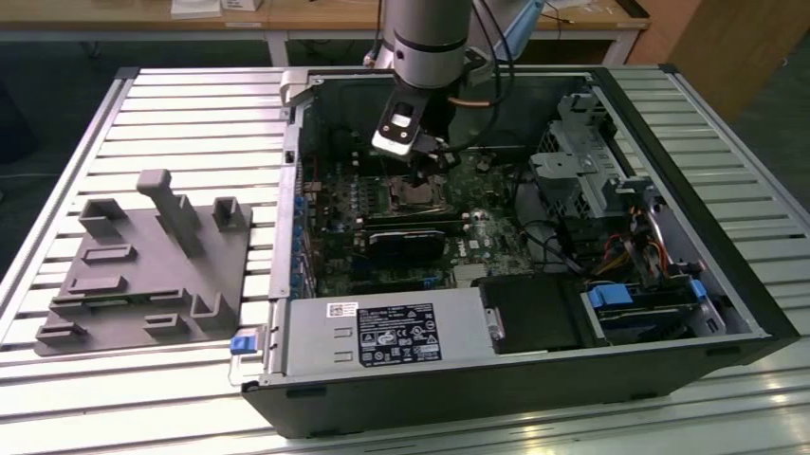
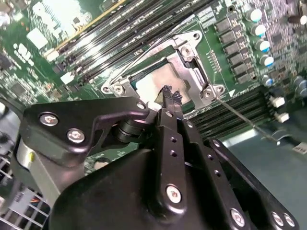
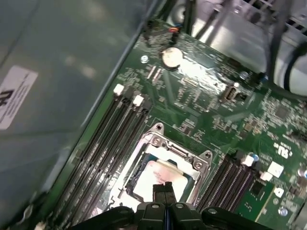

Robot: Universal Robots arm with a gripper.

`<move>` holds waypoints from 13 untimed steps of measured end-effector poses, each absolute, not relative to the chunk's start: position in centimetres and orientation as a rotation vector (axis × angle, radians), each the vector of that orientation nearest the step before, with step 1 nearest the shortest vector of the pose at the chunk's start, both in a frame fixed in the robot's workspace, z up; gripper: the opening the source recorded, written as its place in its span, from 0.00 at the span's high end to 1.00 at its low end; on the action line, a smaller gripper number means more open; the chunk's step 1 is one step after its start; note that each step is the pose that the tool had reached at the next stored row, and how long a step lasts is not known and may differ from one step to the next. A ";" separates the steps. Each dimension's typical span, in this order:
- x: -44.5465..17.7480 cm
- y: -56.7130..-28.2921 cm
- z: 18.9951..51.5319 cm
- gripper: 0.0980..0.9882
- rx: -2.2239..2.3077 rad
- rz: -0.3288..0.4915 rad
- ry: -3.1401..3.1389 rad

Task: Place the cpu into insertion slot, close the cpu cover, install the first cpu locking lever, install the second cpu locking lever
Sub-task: 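Close the cpu cover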

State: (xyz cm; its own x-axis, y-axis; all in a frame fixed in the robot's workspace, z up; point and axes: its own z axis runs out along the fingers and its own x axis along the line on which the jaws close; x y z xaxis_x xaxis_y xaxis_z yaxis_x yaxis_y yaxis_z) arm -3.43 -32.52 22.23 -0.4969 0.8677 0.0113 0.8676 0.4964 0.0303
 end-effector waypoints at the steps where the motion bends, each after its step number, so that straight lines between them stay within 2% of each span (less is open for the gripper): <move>1: -3.4 -32.5 22.2 0.99 1.549 0.050 2.727; 13: -3.4 -32.5 22.0 0.99 1.245 0.050 2.882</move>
